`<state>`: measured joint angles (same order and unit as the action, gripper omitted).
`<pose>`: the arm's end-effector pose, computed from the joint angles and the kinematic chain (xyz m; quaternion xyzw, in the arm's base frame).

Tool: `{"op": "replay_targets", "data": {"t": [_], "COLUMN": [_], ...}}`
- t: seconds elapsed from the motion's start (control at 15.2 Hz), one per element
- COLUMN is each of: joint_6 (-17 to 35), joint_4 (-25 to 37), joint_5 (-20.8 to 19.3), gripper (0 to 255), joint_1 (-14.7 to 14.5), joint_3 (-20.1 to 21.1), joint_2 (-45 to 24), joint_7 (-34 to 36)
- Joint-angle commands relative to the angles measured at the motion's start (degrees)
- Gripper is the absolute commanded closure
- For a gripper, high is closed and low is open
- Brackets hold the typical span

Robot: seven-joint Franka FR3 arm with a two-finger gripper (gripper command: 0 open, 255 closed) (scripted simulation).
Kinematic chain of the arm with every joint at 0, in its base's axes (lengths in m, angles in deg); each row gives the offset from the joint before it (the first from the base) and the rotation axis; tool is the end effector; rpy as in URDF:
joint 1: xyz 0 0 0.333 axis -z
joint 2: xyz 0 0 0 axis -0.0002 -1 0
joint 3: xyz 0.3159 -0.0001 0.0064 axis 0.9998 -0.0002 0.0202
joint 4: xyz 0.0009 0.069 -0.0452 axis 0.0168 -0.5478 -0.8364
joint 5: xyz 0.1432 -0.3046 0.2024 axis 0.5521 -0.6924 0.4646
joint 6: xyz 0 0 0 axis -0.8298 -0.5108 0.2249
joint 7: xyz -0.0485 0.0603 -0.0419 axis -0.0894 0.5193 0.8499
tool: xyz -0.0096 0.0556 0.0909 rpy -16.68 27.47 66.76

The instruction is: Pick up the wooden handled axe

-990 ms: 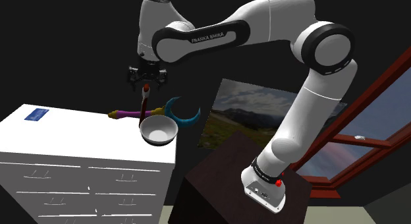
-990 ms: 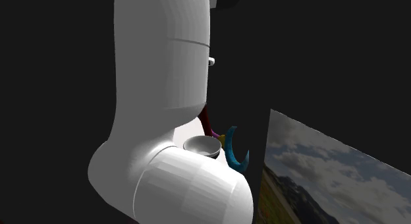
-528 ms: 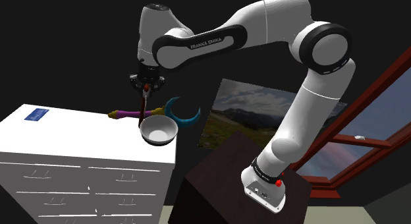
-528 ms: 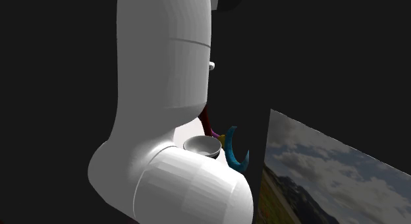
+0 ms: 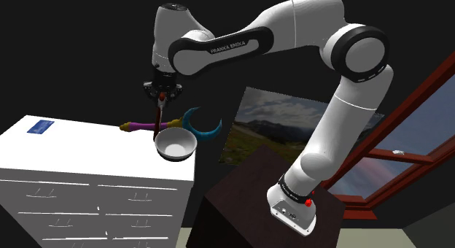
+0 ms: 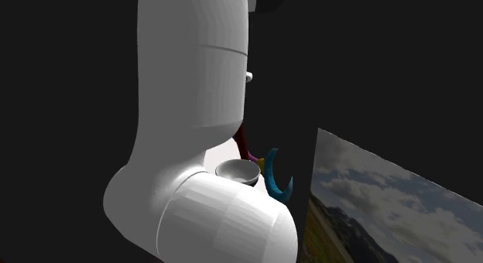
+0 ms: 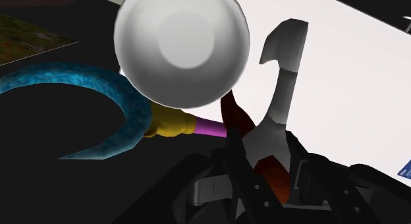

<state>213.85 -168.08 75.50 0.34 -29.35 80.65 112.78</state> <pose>0.5357 0.2572 0.4197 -0.9713 0.2297 -0.0620 0.0009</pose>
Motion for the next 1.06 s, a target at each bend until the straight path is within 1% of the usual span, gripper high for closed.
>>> {"op": "replay_targets", "data": {"t": [0.0,0.86,0.99], "joint_6": [-1.1,-10.4,-10.5], "joint_4": [0.7,7.7,7.8], "joint_5": [0.4,2.5,2.6], "gripper": [255,255,255], "joint_1": [0.0,0.3,0.3], "joint_3": [0.1,0.4,0.4], "joint_2": [0.4,3.2,3.2], "joint_7": [-0.3,-2.3,-2.3]}}
